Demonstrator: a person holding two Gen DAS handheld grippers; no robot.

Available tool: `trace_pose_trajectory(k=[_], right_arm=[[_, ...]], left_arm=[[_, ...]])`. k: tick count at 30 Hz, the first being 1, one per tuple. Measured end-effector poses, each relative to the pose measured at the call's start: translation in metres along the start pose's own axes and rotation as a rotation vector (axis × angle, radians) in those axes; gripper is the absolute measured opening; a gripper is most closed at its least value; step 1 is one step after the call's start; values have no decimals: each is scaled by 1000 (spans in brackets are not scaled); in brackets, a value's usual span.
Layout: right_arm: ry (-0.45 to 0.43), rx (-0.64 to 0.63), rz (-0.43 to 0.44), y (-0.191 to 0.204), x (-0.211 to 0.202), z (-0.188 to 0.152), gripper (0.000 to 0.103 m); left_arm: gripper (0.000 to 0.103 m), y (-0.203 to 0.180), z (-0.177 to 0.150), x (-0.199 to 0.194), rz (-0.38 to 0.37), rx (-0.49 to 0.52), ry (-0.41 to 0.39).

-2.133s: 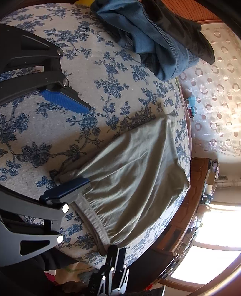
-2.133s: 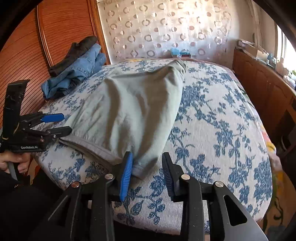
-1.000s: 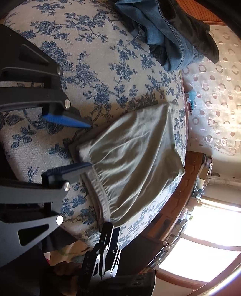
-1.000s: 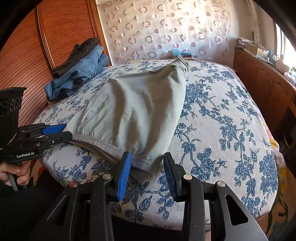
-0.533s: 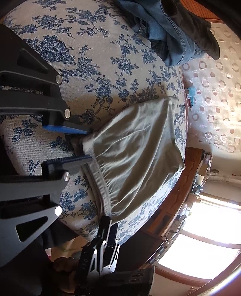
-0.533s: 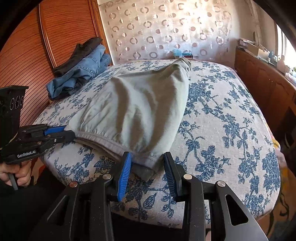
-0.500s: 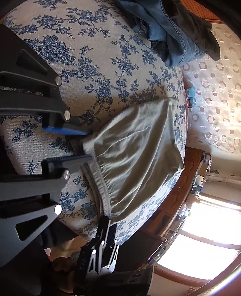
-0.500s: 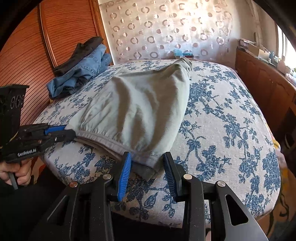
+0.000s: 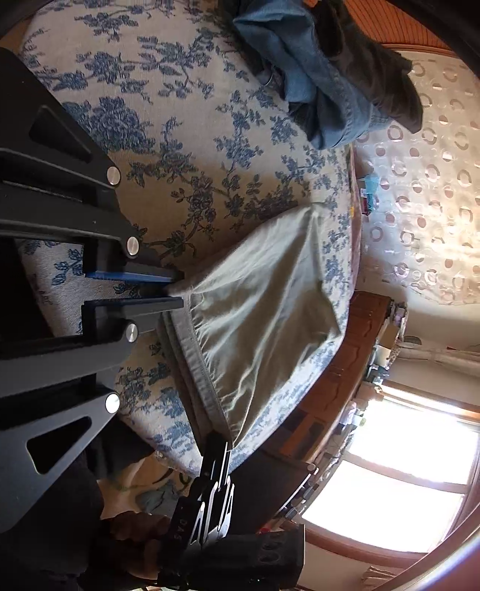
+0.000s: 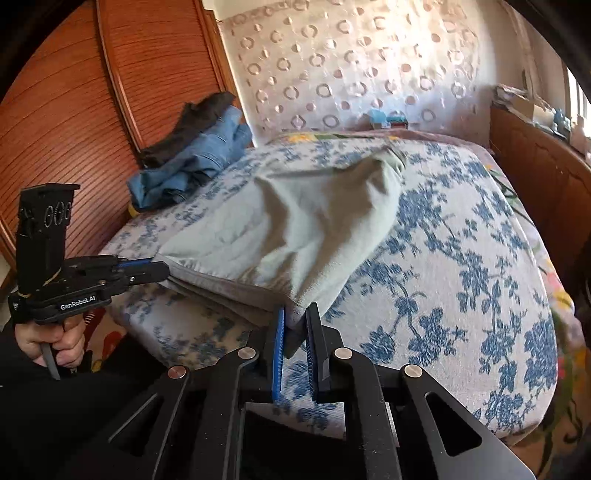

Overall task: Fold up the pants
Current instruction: 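Grasp the pants edge with the right gripper while the left gripper holds it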

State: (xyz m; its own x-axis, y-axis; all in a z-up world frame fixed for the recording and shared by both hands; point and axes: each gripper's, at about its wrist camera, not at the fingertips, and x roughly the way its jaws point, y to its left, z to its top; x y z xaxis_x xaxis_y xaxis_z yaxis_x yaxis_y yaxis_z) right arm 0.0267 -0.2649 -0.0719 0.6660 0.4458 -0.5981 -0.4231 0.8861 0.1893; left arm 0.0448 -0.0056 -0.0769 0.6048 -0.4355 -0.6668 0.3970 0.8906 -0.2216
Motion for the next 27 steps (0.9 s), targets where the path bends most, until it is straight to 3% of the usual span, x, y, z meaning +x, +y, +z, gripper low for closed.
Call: trace_pose_trajectory(k=[22, 27], right_arm=[[-126, -65, 37, 22, -61, 16, 11], [-136, -84, 31, 26, -64, 17, 10]], left_arm=[[8, -27, 32, -68, -12, 66, -138], [8, -23, 34, -65, -6, 65, -138]])
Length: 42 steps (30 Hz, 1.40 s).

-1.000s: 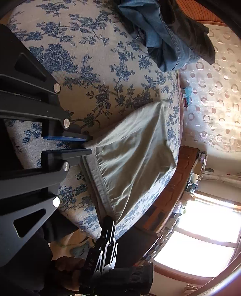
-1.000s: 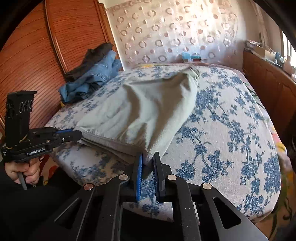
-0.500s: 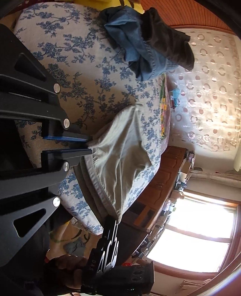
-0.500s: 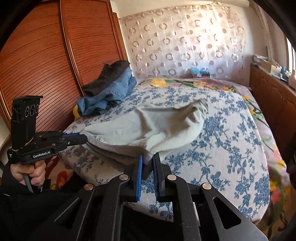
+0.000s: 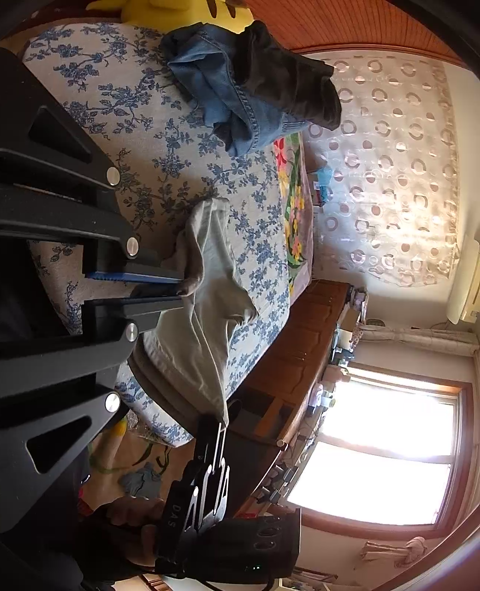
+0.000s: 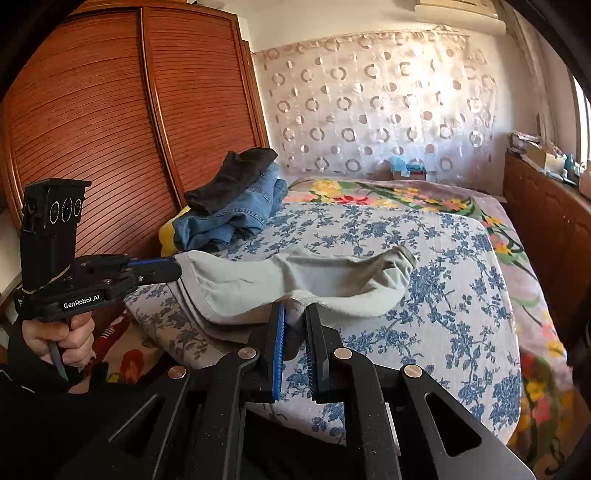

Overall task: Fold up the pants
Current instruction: 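Grasp the pants edge with the right gripper while the left gripper holds it, then fold the pants over with both grippers and release them on the bed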

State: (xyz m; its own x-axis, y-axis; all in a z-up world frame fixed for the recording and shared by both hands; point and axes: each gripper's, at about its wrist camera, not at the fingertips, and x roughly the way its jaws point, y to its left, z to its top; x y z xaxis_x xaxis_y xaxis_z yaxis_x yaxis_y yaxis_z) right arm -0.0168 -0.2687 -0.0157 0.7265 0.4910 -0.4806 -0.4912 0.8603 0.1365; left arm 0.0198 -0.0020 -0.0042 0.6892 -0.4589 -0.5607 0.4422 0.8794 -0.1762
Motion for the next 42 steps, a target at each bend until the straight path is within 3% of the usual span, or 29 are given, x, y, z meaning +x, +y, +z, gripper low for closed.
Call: trace_pose_trajectory(k=[8, 22, 42], right_arm=[[32, 13, -48, -15, 35, 7, 10], [64, -28, -146, -27, 94, 42, 10], [116, 32, -196, -51, 153, 67, 10]], left_arm=[[7, 27, 2, 40, 19, -48, 49], [7, 52, 48, 94, 62, -25, 78], [7, 83, 76, 156, 148, -58, 148]])
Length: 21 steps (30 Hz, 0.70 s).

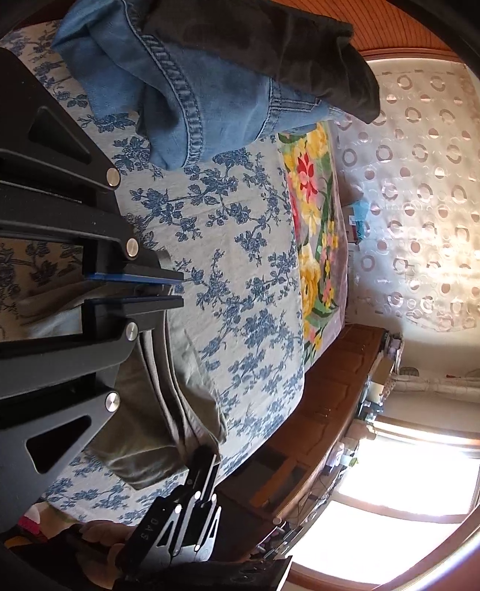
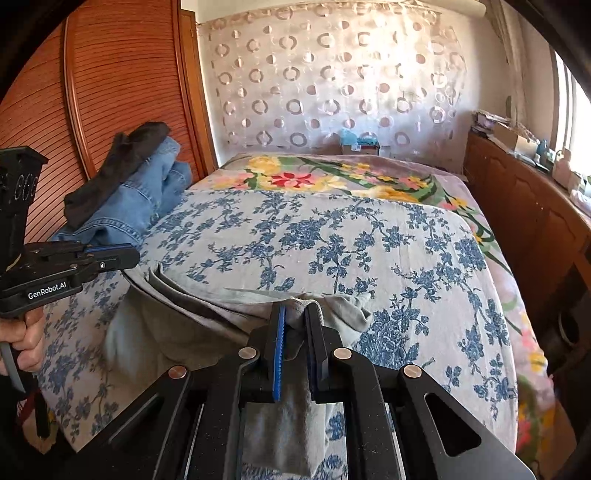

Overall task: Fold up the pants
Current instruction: 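Fold the pants over with both grippers and release them on the bed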

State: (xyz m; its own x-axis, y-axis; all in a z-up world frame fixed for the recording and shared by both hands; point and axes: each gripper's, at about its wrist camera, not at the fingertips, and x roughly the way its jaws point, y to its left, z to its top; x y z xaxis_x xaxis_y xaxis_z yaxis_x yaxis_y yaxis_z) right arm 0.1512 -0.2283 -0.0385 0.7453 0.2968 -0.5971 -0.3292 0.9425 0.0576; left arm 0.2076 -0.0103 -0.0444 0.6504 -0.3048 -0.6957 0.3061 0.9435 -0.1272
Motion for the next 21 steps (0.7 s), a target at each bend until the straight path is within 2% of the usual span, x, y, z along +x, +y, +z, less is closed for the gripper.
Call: trace_pose_trajectory(k=[5, 10, 14, 16, 18, 20, 21], right_arm=[[10, 18, -1, 3, 5, 3, 10], [-1, 25, 4, 1, -2, 3, 15], [-33, 37, -3, -6, -14, 2, 33], [-45, 46, 15, -9, -19, 0, 34], [-49, 50, 23, -11, -23, -3, 34], [-41, 42, 29, -10, -24, -7, 34], [-34, 36, 32, -10, -23, -8, 34]], left_arm=[[7, -1, -1, 8, 23, -3, 6], [7, -3, -5, 0, 31, 12, -8], [8, -3, -4, -7, 15, 13, -13], [19, -4, -4, -9, 15, 15, -11], [25, -5, -6, -9, 15, 26, -7], [35, -7, -10, -9, 5, 34, -1], [45, -7, -12, -9, -1, 35, 1]])
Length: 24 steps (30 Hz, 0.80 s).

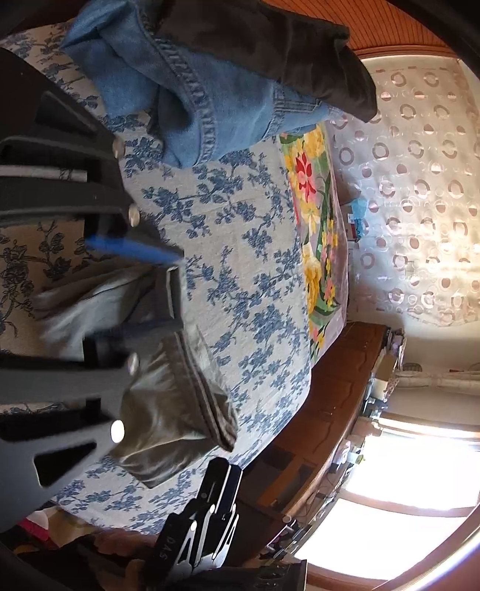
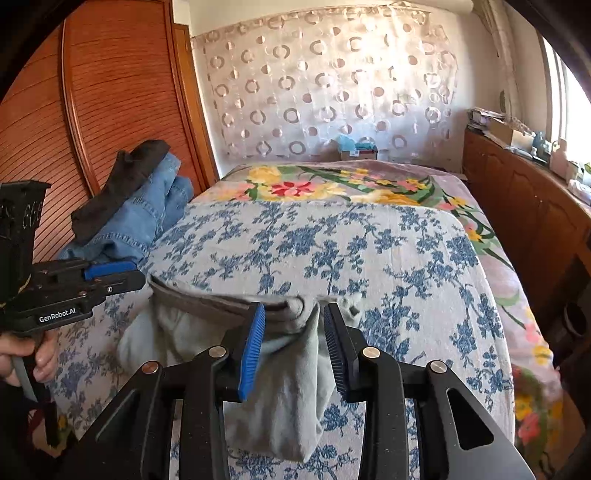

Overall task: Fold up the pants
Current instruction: 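Fold the pants over with both grippers and release them on the bed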

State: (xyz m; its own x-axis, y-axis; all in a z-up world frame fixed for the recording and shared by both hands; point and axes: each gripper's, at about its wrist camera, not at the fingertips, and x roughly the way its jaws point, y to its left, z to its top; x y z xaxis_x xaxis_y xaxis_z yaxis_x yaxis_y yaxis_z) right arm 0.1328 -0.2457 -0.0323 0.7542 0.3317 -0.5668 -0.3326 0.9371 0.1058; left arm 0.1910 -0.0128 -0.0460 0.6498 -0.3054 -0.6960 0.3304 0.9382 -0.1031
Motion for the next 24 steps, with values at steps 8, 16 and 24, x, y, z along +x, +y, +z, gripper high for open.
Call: trace_pose_trajectory(k=[8, 16, 24], right_arm=[[87, -70, -5, 3, 26, -4, 34], [104, -65, -75, -6, 57, 20, 34], [88, -5, -110, -10, 59, 19, 35]], left_arm=[[59, 1, -19, 16, 0, 5, 55], [59, 8, -23, 36, 42, 9, 100], [59, 17, -18, 45, 63, -26, 100]])
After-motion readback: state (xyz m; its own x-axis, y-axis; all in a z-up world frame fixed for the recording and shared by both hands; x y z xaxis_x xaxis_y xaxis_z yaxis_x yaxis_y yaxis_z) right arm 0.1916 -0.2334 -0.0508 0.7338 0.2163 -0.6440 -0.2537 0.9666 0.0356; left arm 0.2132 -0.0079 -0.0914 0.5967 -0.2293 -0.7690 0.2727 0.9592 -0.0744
